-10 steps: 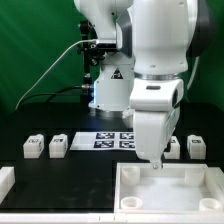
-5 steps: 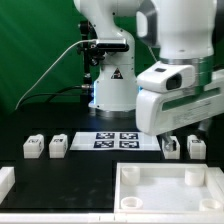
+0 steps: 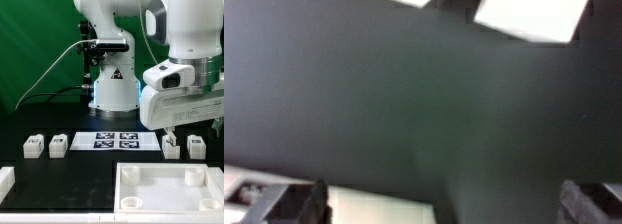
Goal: Assemble one leg
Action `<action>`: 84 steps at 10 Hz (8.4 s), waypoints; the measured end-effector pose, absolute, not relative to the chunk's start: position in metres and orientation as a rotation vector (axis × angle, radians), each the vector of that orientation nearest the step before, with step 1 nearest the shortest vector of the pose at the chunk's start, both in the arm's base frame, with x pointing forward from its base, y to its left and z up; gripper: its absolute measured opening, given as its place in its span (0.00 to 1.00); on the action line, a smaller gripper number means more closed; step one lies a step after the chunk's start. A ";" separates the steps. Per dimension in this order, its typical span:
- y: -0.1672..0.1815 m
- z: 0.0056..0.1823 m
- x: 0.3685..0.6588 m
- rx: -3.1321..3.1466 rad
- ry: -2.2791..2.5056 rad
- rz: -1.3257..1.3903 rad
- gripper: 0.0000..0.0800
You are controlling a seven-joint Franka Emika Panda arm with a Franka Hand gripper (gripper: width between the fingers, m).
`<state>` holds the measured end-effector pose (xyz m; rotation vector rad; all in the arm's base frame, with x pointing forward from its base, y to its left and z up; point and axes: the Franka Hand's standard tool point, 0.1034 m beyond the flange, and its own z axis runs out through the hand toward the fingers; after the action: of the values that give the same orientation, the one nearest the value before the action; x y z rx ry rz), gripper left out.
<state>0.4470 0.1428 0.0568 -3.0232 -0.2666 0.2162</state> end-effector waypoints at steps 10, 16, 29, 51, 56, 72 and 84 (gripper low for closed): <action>0.169 0.018 0.391 -2.776 0.000 1.399 0.81; 0.172 0.009 0.384 -2.774 0.041 1.448 0.46; 0.154 0.066 0.434 -2.885 -0.137 1.148 0.36; 0.120 0.093 0.625 -2.909 -0.253 -0.818 0.36; 0.112 0.101 0.618 -2.913 -0.253 -0.841 0.36; 0.114 0.075 0.618 -2.897 -0.178 -0.916 0.70; 0.111 0.086 0.620 -2.937 -0.177 -0.725 0.81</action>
Offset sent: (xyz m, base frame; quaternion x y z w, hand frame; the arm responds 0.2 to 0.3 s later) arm -0.0044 0.0144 -0.0133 -0.0116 -0.2538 0.0360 0.9665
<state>0.6199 0.1108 0.0855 -2.9368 -0.1766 -0.7254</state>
